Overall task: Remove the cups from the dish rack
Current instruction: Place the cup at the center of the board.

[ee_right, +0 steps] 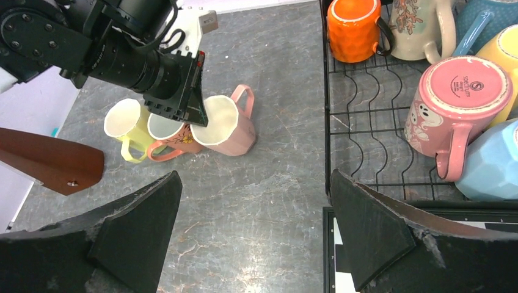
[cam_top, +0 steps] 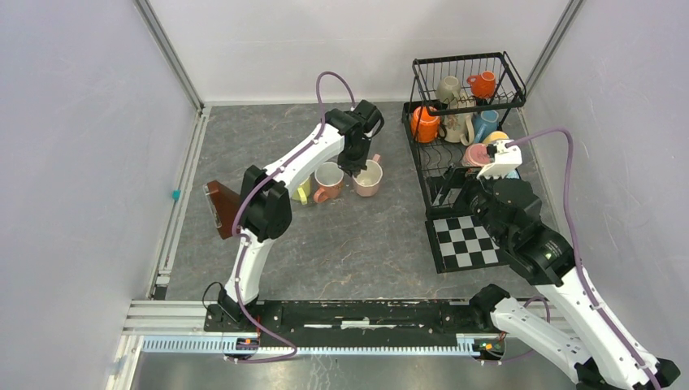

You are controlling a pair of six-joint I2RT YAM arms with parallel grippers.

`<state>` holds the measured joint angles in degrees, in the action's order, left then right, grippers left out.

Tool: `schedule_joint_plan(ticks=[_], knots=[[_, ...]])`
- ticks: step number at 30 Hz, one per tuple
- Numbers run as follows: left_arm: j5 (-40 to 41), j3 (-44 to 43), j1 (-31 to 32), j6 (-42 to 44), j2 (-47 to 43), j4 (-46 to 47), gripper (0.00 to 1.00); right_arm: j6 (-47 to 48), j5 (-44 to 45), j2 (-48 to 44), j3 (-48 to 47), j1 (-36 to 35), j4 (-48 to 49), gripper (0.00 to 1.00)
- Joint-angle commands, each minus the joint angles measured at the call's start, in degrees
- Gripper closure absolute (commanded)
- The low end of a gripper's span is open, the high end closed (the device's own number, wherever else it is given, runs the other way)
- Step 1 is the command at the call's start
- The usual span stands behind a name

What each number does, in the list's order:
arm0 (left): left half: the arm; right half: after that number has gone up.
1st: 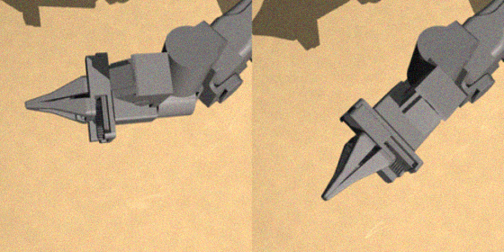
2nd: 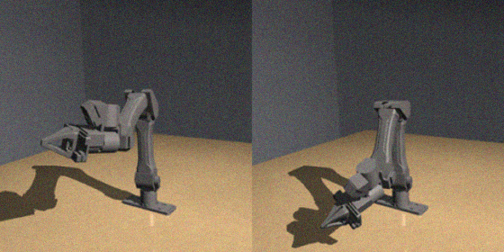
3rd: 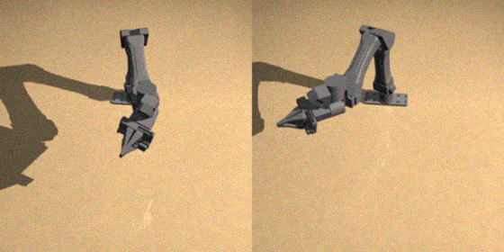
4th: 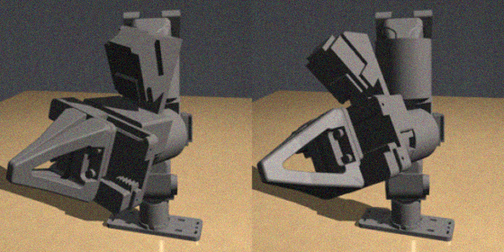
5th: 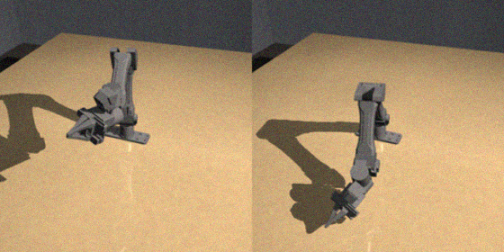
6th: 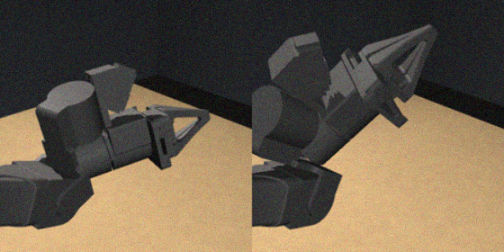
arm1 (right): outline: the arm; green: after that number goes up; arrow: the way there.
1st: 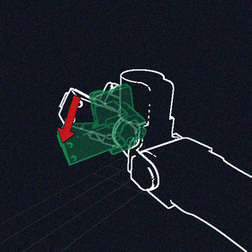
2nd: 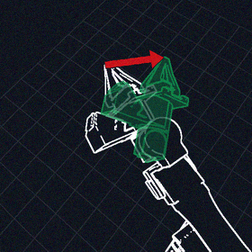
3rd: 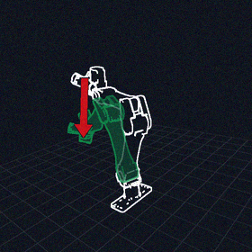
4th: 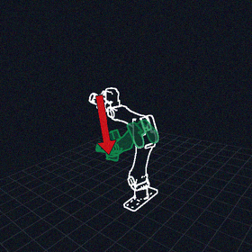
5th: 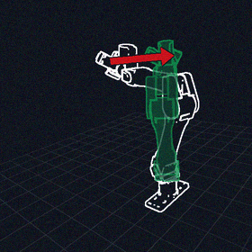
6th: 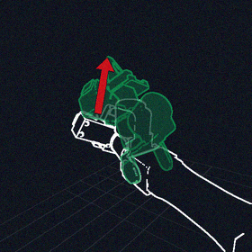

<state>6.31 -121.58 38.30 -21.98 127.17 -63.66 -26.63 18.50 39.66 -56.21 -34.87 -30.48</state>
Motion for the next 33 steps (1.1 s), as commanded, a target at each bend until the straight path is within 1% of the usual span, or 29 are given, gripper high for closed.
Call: schedule_joint_plan(ticks=[1,19,29,33], knots=[[-1.22,-3.42,-0.78,2.97,-1.41,0.99,0.98,0.61,-0.94,0.29,0.88,-0.29,2.11,0.02],[-1.51,-3.57,-1.91,4.22,-0.09,-0.33,0.98,0.25,-1.57,1.03,1.80,-0.35,2.88,0.02],[-0.92,-3.66,-2.09,4.84,0.63,-0.33,0.86,0.11,-1.67,1.42,2.41,-0.29,2.98,0.02],[-0.94,-4.06,-2.12,5.00,1.16,-0.33,0.78,0.17,-1.87,1.90,2.59,-0.37,3.06,0.02]])
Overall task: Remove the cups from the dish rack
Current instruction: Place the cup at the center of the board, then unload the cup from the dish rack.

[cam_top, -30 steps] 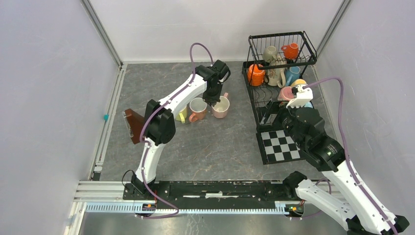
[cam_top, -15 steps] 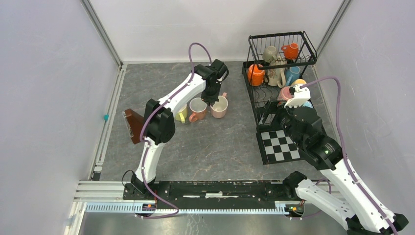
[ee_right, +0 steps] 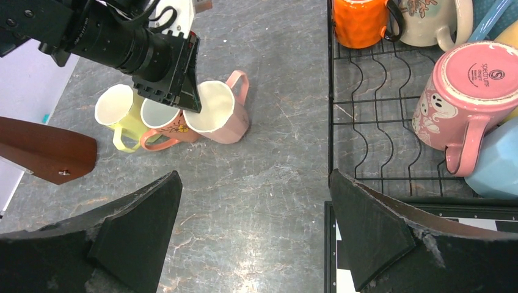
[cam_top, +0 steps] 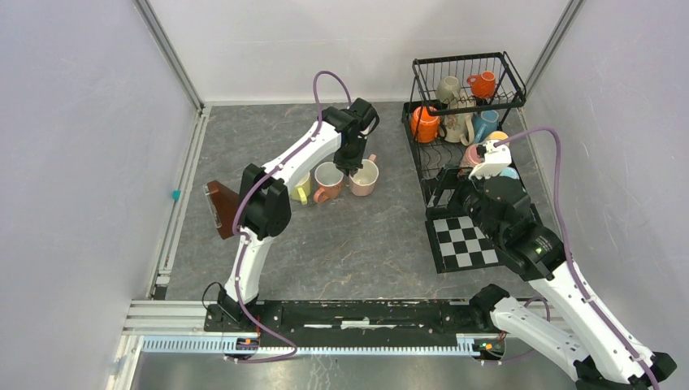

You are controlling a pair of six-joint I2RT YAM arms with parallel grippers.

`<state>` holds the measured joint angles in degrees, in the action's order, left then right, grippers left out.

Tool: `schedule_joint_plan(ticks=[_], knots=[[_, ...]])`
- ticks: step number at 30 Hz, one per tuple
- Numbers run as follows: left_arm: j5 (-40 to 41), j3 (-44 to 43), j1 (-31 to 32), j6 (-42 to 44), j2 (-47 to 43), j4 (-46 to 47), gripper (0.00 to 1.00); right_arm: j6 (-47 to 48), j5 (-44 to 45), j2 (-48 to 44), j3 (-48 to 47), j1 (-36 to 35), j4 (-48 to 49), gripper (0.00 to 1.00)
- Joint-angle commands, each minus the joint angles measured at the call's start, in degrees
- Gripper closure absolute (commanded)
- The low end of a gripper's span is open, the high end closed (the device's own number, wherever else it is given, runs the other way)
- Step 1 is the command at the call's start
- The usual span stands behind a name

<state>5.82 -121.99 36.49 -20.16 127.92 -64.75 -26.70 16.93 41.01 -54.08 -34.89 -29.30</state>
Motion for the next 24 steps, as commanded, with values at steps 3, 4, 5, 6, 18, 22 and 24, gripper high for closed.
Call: schedule_joint_plan(ticks=[3,4,5,6,18,22,24], knots=[[-0.46,-4.36,-0.37,3.46,0.75,0.81,0.73,0.20,-0.31,0.91,0.47,-0.32,1.88,0.02],[-0.44,-4.62,-0.35,3.55,0.78,0.79,0.72,0.26,-0.26,1.00,0.47,-0.27,1.90,0.02],[-0.43,-4.81,-0.37,3.63,0.82,0.77,0.71,0.25,-0.29,1.06,0.47,-0.31,1.83,0.02],[-0.46,-5.05,-0.37,3.64,0.81,0.79,0.70,0.28,-0.31,1.11,0.47,-0.34,1.88,0.02],[-0.11,-5.73,-0.45,3.82,0.13,0.71,0.65,0.40,-0.32,1.28,0.73,-0.28,1.80,0.02],[-0.06,-5.01,-0.45,3.47,-0.52,0.72,0.65,0.33,-0.29,1.28,1.00,-0.33,1.92,0.02],[-0.03,-4.59,-0.39,3.21,-0.83,0.81,0.65,0.30,-0.32,1.40,1.30,-0.35,2.01,0.02]])
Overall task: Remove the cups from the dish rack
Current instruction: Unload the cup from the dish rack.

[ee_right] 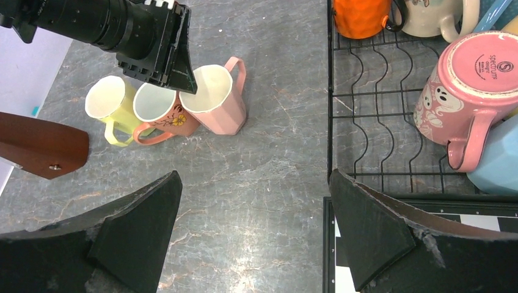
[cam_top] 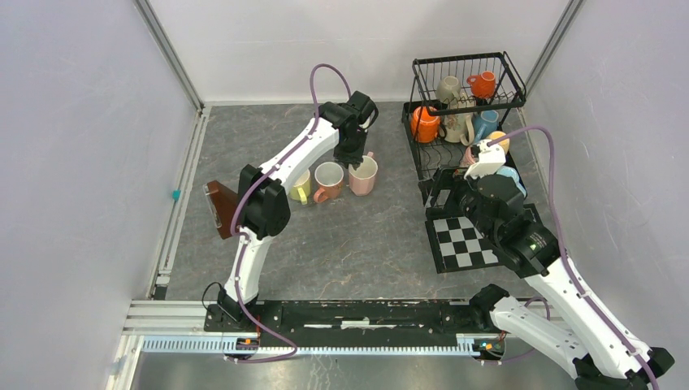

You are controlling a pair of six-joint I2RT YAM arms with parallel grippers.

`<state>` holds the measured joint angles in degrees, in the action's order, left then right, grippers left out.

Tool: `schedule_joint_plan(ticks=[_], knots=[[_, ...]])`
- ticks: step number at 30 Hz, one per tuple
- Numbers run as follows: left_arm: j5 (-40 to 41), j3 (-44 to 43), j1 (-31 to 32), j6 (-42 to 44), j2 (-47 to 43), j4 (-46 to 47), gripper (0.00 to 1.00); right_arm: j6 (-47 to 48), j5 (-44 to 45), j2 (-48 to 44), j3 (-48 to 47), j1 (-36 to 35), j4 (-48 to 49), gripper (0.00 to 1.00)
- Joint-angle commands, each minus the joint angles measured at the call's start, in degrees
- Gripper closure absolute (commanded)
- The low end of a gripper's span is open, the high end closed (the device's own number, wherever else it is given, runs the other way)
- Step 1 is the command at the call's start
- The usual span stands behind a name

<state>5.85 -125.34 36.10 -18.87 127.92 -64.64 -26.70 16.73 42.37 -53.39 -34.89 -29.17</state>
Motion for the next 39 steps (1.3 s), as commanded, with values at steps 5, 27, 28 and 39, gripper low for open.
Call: schedule_joint_plan(ticks=[5,27,28,39], knots=[[0.11,-0.29,-0.04,1.73,-1.63,0.75,0.64,0.20,-0.38,0.35,1.00,-0.32,1.93,0.02],[1.66,-0.28,-0.32,2.78,-6.94,0.75,0.51,0.33,0.51,0.20,0.48,-0.34,0.08,0.02],[1.44,-0.67,-0.30,2.79,-7.37,0.75,0.48,0.27,0.83,0.20,0.32,-0.35,-0.17,0.02],[-9.58,7.53,-0.15,2.73,-20.30,9.91,0.00,0.08,9.45,2.95,-1.90,-0.25,-3.56,0.02]])
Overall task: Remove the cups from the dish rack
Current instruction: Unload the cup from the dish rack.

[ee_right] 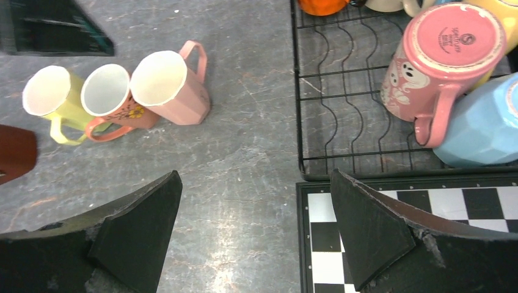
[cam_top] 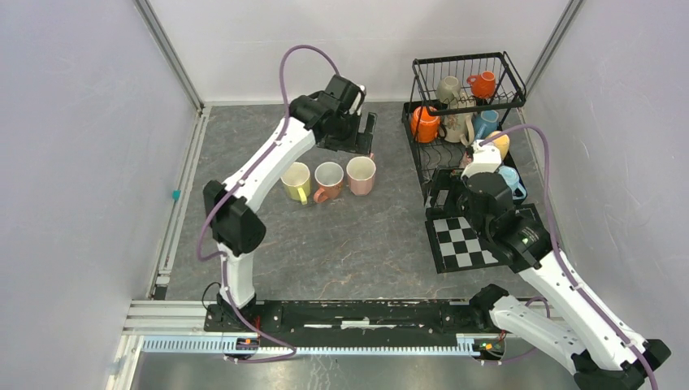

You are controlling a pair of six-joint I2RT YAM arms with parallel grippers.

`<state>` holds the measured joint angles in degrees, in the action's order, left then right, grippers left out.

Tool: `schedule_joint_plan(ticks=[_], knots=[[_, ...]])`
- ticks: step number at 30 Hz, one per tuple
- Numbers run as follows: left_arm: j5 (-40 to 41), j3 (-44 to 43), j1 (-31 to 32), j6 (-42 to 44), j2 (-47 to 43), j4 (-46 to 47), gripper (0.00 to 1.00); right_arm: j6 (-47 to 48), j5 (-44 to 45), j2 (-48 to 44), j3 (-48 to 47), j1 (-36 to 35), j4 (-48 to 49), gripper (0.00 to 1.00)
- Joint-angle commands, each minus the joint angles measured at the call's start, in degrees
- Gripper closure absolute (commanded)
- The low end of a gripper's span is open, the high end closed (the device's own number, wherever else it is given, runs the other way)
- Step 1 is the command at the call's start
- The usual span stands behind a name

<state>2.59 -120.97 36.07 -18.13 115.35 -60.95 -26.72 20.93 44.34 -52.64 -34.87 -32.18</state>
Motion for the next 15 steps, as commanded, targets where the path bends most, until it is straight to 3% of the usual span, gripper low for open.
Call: schedule_joint_plan(ticks=[1,8,15], knots=[[-6.95,4.50,-0.02,1.67,-9.31,7.23,0.00,0.28,6.15,1.44,-2.73,-0.22,-0.60,0.02],[-11.61,17.47,0.83,-0.54,-21.46,15.54,0.00,0.95,12.67,7.20,-2.64,1.17,-0.06,0.02],[-14.80,26.33,1.93,-1.03,-29.82,18.29,0.00,3.40,7.63,12.16,-1.72,11.54,3.85,0.02]])
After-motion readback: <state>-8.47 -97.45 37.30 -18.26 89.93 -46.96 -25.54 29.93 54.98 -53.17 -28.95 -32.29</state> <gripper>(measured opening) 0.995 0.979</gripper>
